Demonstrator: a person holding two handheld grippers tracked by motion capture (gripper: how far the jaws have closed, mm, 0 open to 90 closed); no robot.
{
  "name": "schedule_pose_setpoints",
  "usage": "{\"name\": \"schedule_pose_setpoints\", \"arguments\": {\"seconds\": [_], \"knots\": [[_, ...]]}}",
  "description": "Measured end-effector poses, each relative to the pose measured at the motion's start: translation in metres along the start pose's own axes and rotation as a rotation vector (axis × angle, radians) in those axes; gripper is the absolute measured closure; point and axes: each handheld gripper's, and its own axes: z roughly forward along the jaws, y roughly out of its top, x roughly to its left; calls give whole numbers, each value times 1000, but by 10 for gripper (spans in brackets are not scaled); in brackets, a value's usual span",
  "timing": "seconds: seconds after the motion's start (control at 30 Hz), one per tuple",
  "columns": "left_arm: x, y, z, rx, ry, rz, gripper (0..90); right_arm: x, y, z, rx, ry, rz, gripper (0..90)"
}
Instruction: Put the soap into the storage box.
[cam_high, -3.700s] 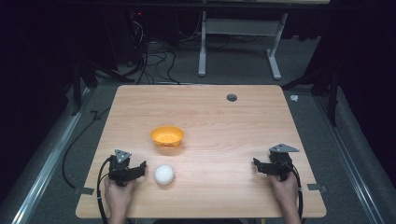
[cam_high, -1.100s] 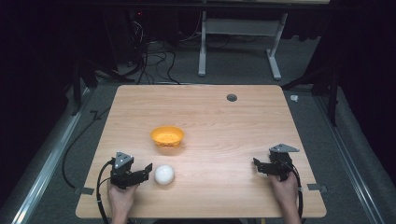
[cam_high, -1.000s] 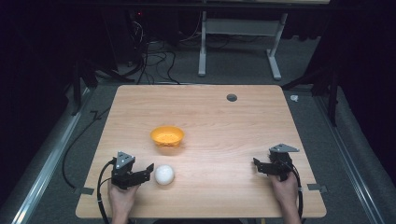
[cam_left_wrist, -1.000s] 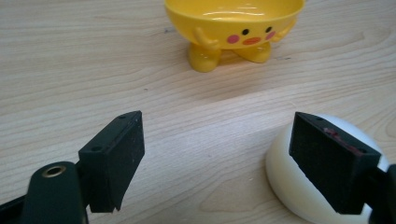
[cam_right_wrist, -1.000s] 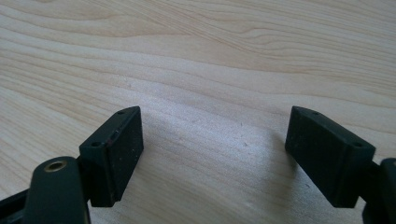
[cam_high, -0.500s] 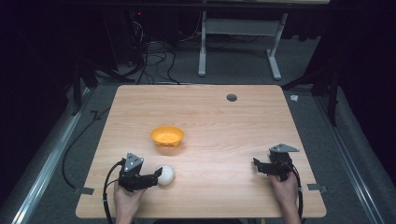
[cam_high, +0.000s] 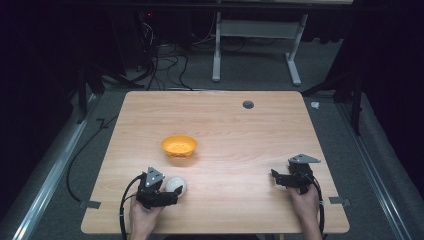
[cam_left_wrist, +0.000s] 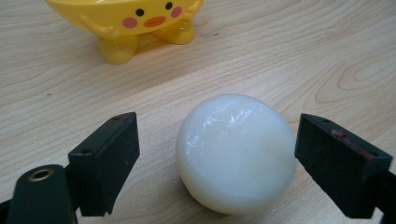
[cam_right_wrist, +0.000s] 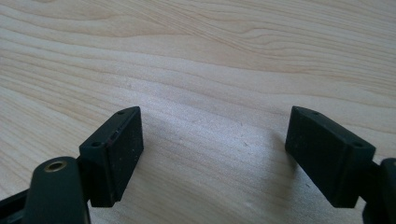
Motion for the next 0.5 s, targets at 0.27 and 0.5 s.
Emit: {"name": "schedule_pose_setpoints", "arguments": {"seconds": [0.27, 0.5], "knots": [[-9, -2, 8, 25, 2, 32, 144, 0, 0, 0, 0, 0, 0, 202], [-12, -5, 16, 51, -5, 29, 147, 0, 0, 0, -1, 0, 1, 201]]}}
